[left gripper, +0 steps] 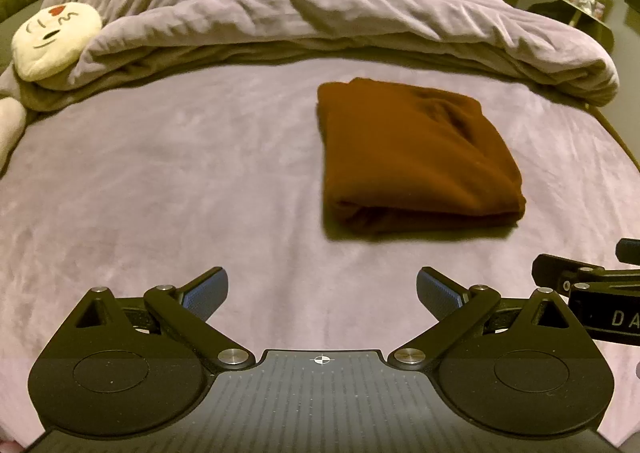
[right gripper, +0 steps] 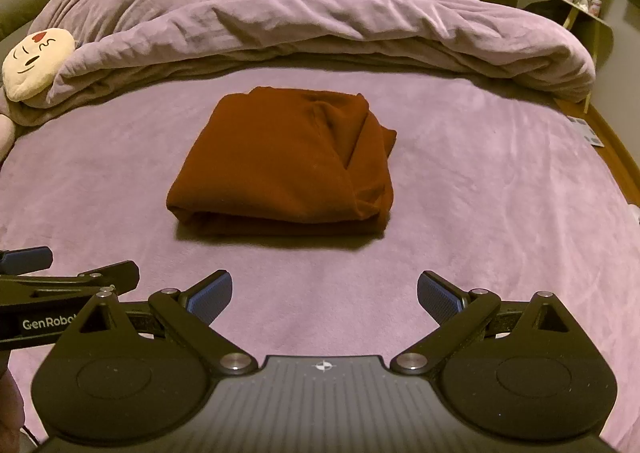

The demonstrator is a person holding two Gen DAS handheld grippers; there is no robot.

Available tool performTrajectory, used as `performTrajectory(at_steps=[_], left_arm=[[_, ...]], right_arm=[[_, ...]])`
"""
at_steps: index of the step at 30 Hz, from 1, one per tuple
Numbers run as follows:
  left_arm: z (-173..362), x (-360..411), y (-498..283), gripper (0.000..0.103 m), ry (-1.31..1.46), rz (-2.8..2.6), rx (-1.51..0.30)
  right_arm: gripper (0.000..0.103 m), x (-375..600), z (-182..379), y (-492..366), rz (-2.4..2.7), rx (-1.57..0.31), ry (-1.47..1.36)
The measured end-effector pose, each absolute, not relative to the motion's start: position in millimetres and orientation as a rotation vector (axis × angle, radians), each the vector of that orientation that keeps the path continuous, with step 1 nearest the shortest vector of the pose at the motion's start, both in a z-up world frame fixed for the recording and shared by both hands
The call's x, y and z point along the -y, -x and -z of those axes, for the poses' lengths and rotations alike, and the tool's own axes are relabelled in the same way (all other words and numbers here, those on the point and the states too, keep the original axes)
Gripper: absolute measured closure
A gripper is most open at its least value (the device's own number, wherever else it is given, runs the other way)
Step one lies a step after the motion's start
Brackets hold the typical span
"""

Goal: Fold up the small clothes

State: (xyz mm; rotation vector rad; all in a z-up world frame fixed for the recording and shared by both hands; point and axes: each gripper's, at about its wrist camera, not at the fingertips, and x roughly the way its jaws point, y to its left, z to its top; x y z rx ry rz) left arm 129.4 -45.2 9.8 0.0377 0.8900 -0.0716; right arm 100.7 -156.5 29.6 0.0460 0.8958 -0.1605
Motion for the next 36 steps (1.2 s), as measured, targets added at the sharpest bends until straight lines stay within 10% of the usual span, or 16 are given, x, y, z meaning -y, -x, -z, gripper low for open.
performTrajectory(at_steps=[36], left_arm=[[-6,45,-140,0.000,-0.006,0.093,-0.916]], right_arm=[[0.004,162,-28,-106,0.150,-0.902,-0.057]])
